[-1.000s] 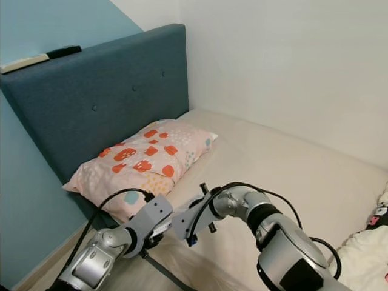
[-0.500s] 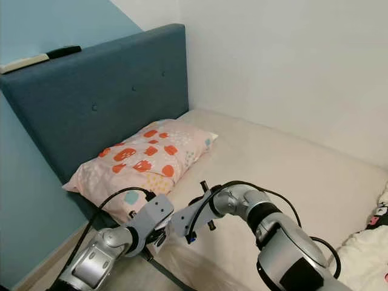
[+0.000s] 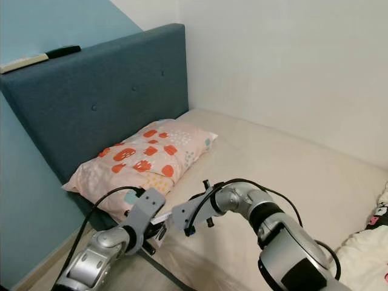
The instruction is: Clean up the room
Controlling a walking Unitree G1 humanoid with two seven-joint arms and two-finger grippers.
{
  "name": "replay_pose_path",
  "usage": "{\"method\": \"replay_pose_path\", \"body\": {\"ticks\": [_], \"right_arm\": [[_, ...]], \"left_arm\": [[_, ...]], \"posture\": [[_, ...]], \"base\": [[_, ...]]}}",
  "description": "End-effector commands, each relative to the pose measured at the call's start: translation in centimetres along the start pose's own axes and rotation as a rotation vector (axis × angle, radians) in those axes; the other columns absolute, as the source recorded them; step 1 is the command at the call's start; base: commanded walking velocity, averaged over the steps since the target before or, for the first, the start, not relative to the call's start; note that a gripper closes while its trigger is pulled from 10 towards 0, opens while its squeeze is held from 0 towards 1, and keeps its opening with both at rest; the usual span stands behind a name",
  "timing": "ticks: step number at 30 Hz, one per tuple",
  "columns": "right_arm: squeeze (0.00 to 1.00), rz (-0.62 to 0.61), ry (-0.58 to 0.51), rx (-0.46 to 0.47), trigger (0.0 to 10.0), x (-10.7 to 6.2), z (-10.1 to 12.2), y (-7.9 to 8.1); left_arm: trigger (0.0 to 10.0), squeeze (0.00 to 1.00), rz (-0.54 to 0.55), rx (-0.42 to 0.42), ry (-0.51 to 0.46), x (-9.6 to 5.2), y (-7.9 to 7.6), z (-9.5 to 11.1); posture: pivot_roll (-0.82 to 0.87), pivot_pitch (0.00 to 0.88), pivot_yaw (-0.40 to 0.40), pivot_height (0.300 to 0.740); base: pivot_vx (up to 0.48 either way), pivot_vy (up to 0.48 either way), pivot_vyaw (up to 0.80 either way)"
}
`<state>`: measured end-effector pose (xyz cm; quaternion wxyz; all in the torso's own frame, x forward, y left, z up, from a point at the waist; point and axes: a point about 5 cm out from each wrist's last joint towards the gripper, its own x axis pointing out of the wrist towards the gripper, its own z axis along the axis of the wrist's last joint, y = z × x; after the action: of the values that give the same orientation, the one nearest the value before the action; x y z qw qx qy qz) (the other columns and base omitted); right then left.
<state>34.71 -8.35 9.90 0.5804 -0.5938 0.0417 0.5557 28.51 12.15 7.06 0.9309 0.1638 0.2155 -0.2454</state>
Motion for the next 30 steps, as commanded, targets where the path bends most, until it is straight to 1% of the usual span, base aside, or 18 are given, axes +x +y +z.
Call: {"method": "replay_pose_path", "body": {"ticks": [1, 5, 6, 9, 13, 14, 17, 19, 20, 21, 22, 24, 25, 26, 27, 28, 29, 30], "right_arm": [[1.00, 0.080, -0.024, 0.003, 10.0, 0.6, 0.2, 1.7], [1.00, 0.053, -0.010, 0.000, 10.0, 0.5, 0.0, 1.5], [0.00, 0.024, -0.006, 0.003, 10.0, 0.4, 0.0, 1.1], [0.00, -0.032, 0.001, 0.015, 10.0, 0.1, -0.2, 0.3], [0.00, -0.198, 0.035, 0.063, 10.0, -1.3, -1.0, -2.0], [0.00, -0.198, 0.035, 0.063, 10.0, -1.3, -1.0, -2.0], [0.00, -0.306, 0.065, 0.096, 10.0, -2.4, -1.7, -3.5], [0.00, -0.432, 0.105, 0.109, 10.0, -3.6, -2.5, -5.0], [0.00, -0.432, 0.105, 0.109, 10.0, -3.6, -2.5, -5.0], [0.00, -0.495, 0.122, 0.111, 10.0, -4.3, -2.7, -5.7], [0.00, -0.495, 0.122, 0.111, 10.0, -4.3, -2.7, -5.7], [0.00, -0.739, 0.159, 0.143, 10.0, -6.6, -3.5, -8.1], [0.00, -0.739, 0.159, 0.143, 10.0, -6.6, -3.5, -8.1], [0.00, -0.873, 0.149, 0.203, 10.0, -7.8, -3.8, -9.1], [0.00, -0.873, 0.149, 0.203, 10.0, -7.8, -3.8, -9.1], [0.00, -0.956, 0.140, 0.247, 10.0, -8.7, -4.0, -9.7], [0.00, -0.956, 0.140, 0.247, 10.0, -8.7, -4.0, -9.7], [0.00, -1.021, 0.111, 0.330, 10.0, -9.2, -4.2, -10.0]], "left_arm": [[0.0, 0.00, 0.030, -0.001, -0.129, -0.5, 0.7, 2.1], [0.0, 0.00, 0.016, -0.002, -0.142, -0.6, 0.5, 2.2], [0.0, 0.00, 0.009, 0.002, -0.146, -0.7, 0.4, 2.2], [0.0, 0.00, -0.003, -0.001, -0.148, -0.8, 0.3, 2.1], [0.0, 0.00, -0.051, 0.022, -0.146, -1.0, -0.1, 1.6], [0.0, 0.00, -0.051, 0.022, -0.146, -1.0, -0.1, 1.6], [0.0, 0.00, -0.085, 0.047, -0.142, -1.2, -0.5, 1.3], [0.0, 0.00, -0.119, 0.070, -0.135, -1.4, -0.8, 1.0], [0.0, 0.00, -0.119, 0.070, -0.135, -1.4, -0.8, 1.0], [0.0, 0.00, -0.134, 0.078, -0.130, -1.5, -1.0, 0.8], [0.0, 0.00, -0.134, 0.078, -0.130, -1.5, -1.0, 0.8], [0.0, 0.00, -0.182, 0.101, -0.128, -1.7, -1.5, 0.5], [0.0, 0.00, -0.182, 0.101, -0.128, -1.7, -1.5, 0.5], [0.0, 0.00, -0.196, 0.100, -0.125, -1.8, -1.8, 0.3], [0.0, 0.00, -0.196, 0.100, -0.125, -1.8, -1.8, 0.3], [0.0, 0.00, -0.204, 0.098, -0.123, -1.9, -1.9, 0.2], [0.0, 0.00, -0.204, 0.098, -0.123, -1.9, -1.9, 0.2], [0.0, 0.00, -0.193, 0.085, -0.115, -1.9, -1.9, -0.1]], "posture": [[-0.03, 0.085, -0.021, 0.740], [-0.03, 0.085, -0.021, 0.740], [-0.03, 0.085, -0.021, 0.740], [-0.02, 0.086, -0.021, 0.740], [-0.02, 0.088, -0.020, 0.740], [-0.02, 0.088, -0.020, 0.740], [-0.02, 0.088, -0.019, 0.740], [-0.02, 0.089, -0.019, 0.740], [-0.02, 0.089, -0.019, 0.740], [-0.02, 0.089, -0.019, 0.740], [-0.02, 0.089, -0.019, 0.740], [-0.02, 0.090, -0.020, 0.740], [-0.02, 0.090, -0.020, 0.740], [-0.02, 0.090, -0.020, 0.740], [-0.02, 0.090, -0.020, 0.740], [-0.02, 0.090, -0.020, 0.740], [-0.02, 0.090, -0.020, 0.740], [-0.02, 0.097, -0.021, 0.740]], "base": [[0.000, 0.000, 0.00], [0.000, 0.000, 0.00], [0.000, 0.000, 0.00], [0.000, 0.000, 0.00], [0.000, 0.000, 0.00], [0.000, 0.000, 0.00], [0.000, 0.000, 0.00], [0.000, 0.000, 0.00], [0.000, 0.000, 0.00], [0.000, 0.000, 0.00], [0.000, 0.000, 0.00], [0.000, 0.000, 0.00], [0.000, 0.000, 0.00], [0.000, 0.000, 0.00], [0.000, 0.000, 0.00], [0.000, 0.000, 0.00], [0.000, 0.000, 0.00], [0.000, 0.000, 0.00]]}}
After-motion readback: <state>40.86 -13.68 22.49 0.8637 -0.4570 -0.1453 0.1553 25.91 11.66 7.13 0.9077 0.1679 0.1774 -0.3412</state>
